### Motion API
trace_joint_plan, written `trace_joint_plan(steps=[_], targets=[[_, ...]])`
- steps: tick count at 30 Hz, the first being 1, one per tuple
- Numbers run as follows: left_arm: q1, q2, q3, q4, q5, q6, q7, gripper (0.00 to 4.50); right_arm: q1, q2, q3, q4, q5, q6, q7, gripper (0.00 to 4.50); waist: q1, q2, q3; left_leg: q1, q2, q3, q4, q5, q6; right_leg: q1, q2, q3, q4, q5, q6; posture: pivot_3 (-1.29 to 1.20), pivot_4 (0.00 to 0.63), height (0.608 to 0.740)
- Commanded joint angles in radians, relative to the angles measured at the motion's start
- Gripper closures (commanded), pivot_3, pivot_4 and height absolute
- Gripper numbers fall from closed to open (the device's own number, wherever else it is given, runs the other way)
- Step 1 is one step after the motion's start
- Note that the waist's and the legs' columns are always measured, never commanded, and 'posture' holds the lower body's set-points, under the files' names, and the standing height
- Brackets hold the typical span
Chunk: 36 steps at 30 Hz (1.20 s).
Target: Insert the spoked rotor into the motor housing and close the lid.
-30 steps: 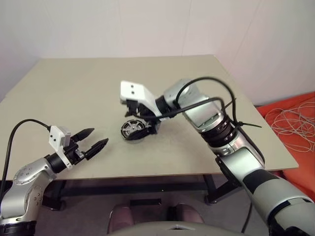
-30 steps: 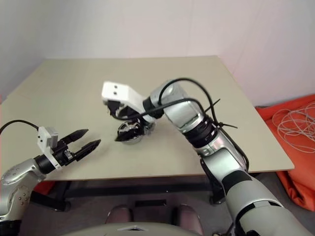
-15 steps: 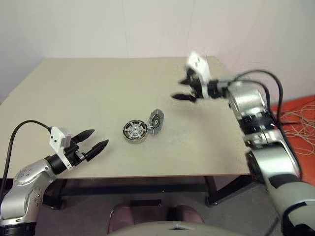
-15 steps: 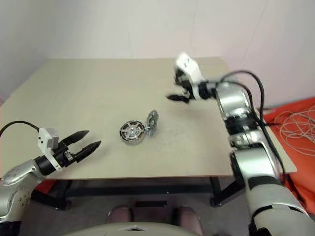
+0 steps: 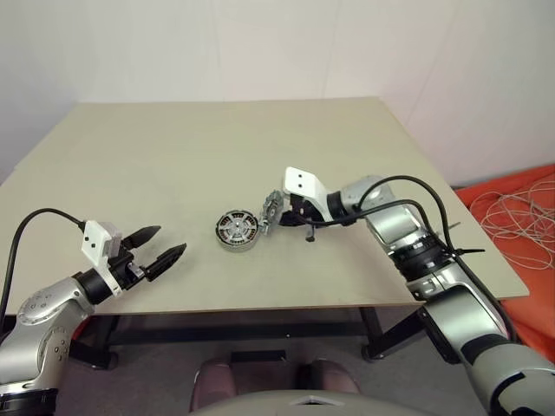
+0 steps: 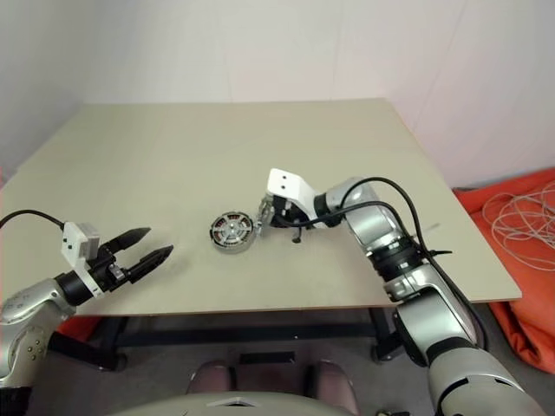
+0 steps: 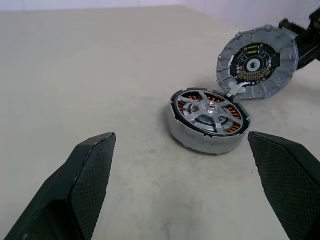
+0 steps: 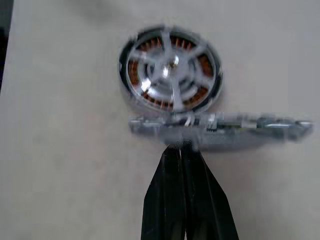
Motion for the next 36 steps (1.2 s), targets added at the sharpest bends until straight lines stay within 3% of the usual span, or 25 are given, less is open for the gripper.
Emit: trace_joint_plan(steps=[1,8,16,24,31,34,36], targets=[[-0.016,0.003,0.008,-0.016,0.001,-0.014,0.009,0.00,-0.067,0.043,-0.010,0.035,0.000,-0.030,-0.042,4.47,-0.001,-0.001,0.000,0.000,0.000,0.000,0.000,0.000,0.000,0.000,0.000,0.000,0.000,0.000,0.000,0.00,0.000,0.740],[0.010,-0.009,0.014,-0.034,0.000,-0.020,0.020,0.00,-0.140,0.183,0.008,0.147,-0.022,-0.108,-0.134,4.47,-0.008,0.000,0.000,0.001,0.001,0.000,0.000,0.000,0.000,-0.001,0.000,0.000,0.002,0.000,0.000,0.00,0.000,0.740],[0.008,-0.014,0.008,-0.040,0.001,-0.016,0.027,0.00,-0.096,0.326,0.071,0.331,-0.107,-0.201,-0.288,4.47,-0.006,0.000,0.000,0.000,0.001,0.000,-0.001,0.000,0.000,-0.001,0.000,0.000,0.001,0.003,-0.004,0.00,0.000,0.740],[-0.004,-0.010,0.004,-0.036,0.005,-0.010,0.028,0.00,-0.071,0.342,0.061,0.413,-0.141,-0.331,-0.409,4.47,-0.007,0.000,0.000,0.005,0.000,0.000,-0.001,0.000,0.000,0.003,-0.001,0.000,0.002,0.000,0.000,0.00,0.000,0.740],[-0.008,-0.004,0.007,-0.030,0.006,-0.011,0.020,0.00,-0.010,0.335,-0.083,0.251,0.045,-0.219,-0.310,4.47,-0.007,0.000,0.000,0.005,0.000,0.000,-0.001,0.000,0.000,0.003,0.000,0.001,0.002,0.000,0.000,0.00,0.000,0.740],[-0.009,0.002,0.004,-0.027,0.009,-0.013,0.010,0.00,0.051,0.315,-0.118,0.158,0.110,-0.136,-0.276,3.89,-0.006,-0.001,0.000,0.005,0.000,0.000,-0.002,0.000,0.000,0.003,0.000,0.001,0.002,0.001,-0.002,0.00,0.000,0.740],[-0.011,0.003,0.003,-0.025,0.008,-0.013,0.005,0.00,0.080,0.310,-0.114,0.120,0.119,-0.114,-0.269,3.22,-0.006,-0.001,0.000,0.004,0.000,0.000,-0.003,0.000,0.000,0.003,0.000,0.001,0.001,0.002,-0.003,0.00,0.000,0.740]])
